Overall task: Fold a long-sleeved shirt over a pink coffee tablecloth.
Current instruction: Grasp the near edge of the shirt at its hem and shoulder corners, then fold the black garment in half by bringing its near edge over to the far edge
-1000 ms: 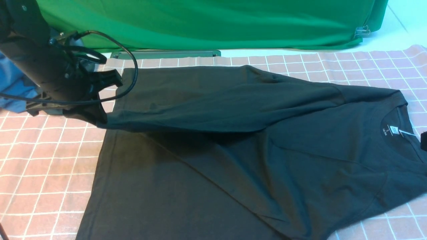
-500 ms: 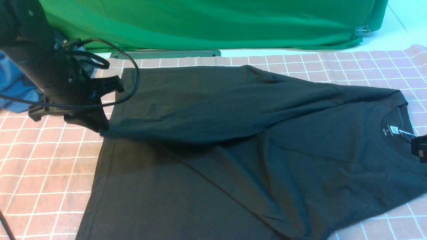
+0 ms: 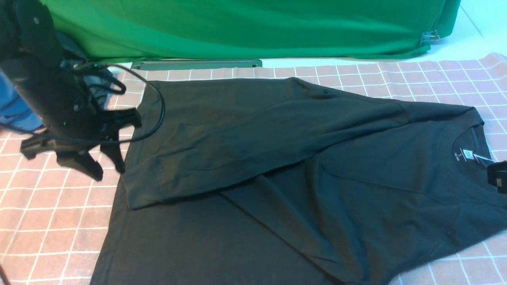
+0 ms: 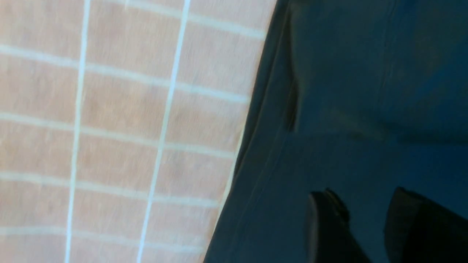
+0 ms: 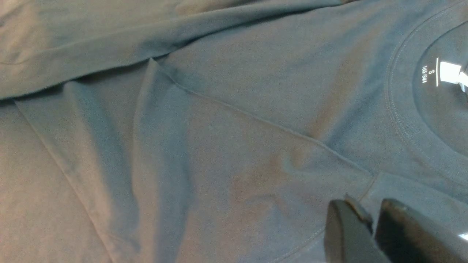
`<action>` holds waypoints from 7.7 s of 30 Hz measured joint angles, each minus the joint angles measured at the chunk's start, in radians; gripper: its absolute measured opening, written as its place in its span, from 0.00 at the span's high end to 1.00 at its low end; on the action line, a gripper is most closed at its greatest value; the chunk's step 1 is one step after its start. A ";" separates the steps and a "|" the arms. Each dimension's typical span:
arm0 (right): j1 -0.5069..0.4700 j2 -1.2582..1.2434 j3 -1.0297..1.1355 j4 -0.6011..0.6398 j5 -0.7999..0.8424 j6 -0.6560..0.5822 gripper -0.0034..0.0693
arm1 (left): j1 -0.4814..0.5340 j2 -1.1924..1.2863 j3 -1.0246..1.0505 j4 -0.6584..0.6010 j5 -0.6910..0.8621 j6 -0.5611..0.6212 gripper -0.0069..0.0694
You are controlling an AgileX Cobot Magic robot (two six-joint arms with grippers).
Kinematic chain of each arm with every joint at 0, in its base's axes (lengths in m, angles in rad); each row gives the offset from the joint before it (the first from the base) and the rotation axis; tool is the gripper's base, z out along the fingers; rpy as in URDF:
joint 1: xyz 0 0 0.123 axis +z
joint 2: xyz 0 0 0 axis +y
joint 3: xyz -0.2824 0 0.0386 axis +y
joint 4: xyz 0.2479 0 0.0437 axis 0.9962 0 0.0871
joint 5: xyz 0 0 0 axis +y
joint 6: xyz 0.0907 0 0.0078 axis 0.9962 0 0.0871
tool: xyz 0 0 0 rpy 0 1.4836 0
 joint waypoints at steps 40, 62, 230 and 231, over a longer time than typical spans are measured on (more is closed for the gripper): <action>0.000 0.000 -0.021 -0.001 0.087 0.000 0.71 | -0.220 -0.232 0.701 0.115 -0.369 -0.208 0.85; 0.000 0.474 -0.169 -0.019 0.355 0.003 0.25 | -0.220 -0.613 0.649 0.142 -0.199 -0.211 0.85; 0.194 1.463 -1.337 -0.039 0.132 -0.267 0.46 | 0.039 0.383 -0.456 -0.080 -0.413 -0.260 0.85; 0.194 1.464 -1.337 -0.039 0.122 -0.260 0.46 | 0.039 0.383 -0.456 -0.080 -0.413 -0.260 0.85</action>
